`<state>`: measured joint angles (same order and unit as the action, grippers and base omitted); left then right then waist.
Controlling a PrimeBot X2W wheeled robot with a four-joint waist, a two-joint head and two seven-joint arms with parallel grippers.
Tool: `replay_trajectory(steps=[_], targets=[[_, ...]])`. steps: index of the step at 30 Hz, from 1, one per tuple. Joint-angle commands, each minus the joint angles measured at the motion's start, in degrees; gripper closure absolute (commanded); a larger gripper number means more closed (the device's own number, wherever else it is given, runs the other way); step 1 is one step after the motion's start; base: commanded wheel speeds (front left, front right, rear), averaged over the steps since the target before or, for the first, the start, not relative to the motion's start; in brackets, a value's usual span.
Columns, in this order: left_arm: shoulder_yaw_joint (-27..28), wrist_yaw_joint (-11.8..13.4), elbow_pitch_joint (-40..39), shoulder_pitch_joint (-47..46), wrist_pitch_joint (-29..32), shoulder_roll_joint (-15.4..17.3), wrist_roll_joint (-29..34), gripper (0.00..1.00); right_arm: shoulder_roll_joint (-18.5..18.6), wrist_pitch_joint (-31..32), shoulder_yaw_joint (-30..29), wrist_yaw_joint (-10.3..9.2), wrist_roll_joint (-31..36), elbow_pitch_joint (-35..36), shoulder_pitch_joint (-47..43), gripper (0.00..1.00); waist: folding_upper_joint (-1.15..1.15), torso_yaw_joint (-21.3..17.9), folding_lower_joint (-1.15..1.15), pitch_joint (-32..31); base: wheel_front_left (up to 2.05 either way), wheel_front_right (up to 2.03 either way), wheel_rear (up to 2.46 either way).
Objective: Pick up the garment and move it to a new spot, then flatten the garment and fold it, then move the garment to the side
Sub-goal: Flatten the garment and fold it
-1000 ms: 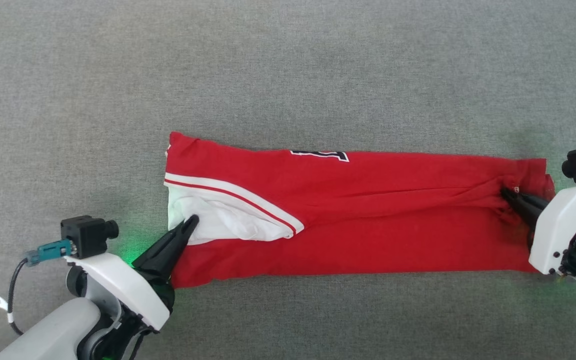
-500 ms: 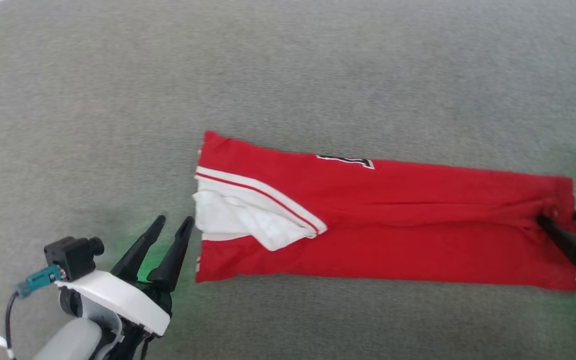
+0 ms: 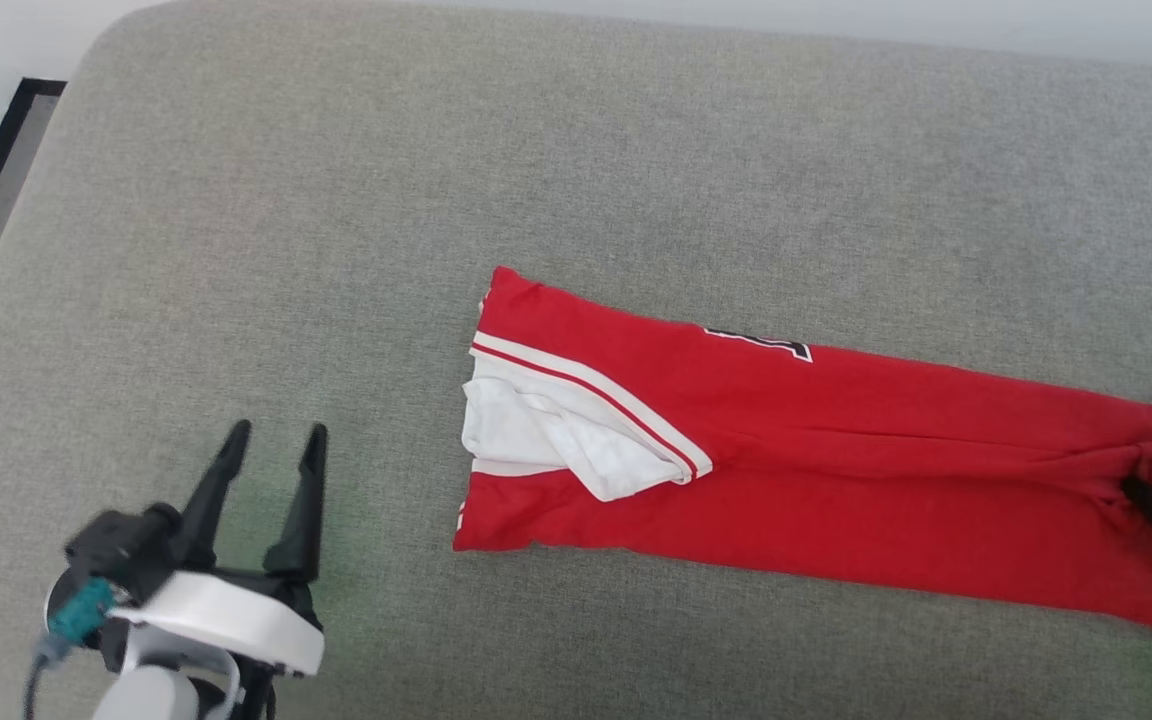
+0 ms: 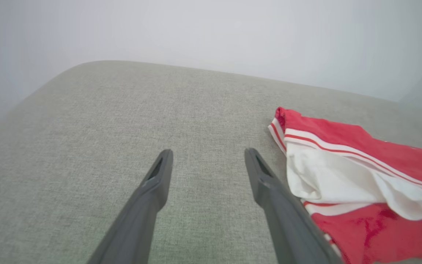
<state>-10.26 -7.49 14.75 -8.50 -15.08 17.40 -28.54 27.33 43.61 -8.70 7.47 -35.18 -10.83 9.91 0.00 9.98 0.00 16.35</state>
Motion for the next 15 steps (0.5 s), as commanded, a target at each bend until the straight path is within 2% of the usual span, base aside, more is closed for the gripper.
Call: replay_trajectory(steps=[1,6,11,12,13,14,15], targets=[[1.3,0.0,-0.9,1.3,-0.1,-1.0,3.2,0.00,-1.7,0.8,0.7,0.04,0.3,-0.8,-1.7,0.00,0.00,0.1,0.00,-0.2,0.00,0.00,0.00],[4.8,0.0,-4.6,3.5,-0.1,-3.9,11.8,0.00,-3.0,2.0,-0.5,0.04,0.9,-1.6,-2.4,0.00,0.00,0.0,0.00,-0.4,0.00,0.00,0.00],[6.1,0.0,-7.1,4.2,-0.1,-5.7,15.1,0.00,-4.3,4.4,0.2,0.03,1.4,-3.7,-2.0,0.00,0.00,-0.2,0.00,-0.3,0.00,0.00,0.00],[6.3,0.0,-7.3,4.2,-0.1,-5.9,15.3,0.00,-4.5,5.0,0.8,0.03,1.3,-4.0,-2.0,0.51,0.00,-0.2,0.00,-0.3,0.00,0.00,0.00],[6.4,0.0,-7.5,4.2,-0.1,-5.8,15.9,0.00,-4.8,5.4,1.2,0.04,1.0,-4.2,-1.9,0.73,0.00,-0.2,0.00,-0.2,0.00,0.00,0.00],[6.4,0.0,-7.4,4.3,-0.1,-6.0,16.2,0.00,-5.1,5.6,1.3,0.04,0.7,-4.4,-1.7,1.00,0.00,-0.3,0.00,-0.2,0.00,0.00,0.00],[6.2,0.0,-7.5,4.2,-0.1,-6.0,16.4,0.00,-5.2,5.9,1.4,0.04,0.5,-4.5,-1.5,1.00,0.00,-0.2,0.00,-0.1,0.00,0.00,0.00]])
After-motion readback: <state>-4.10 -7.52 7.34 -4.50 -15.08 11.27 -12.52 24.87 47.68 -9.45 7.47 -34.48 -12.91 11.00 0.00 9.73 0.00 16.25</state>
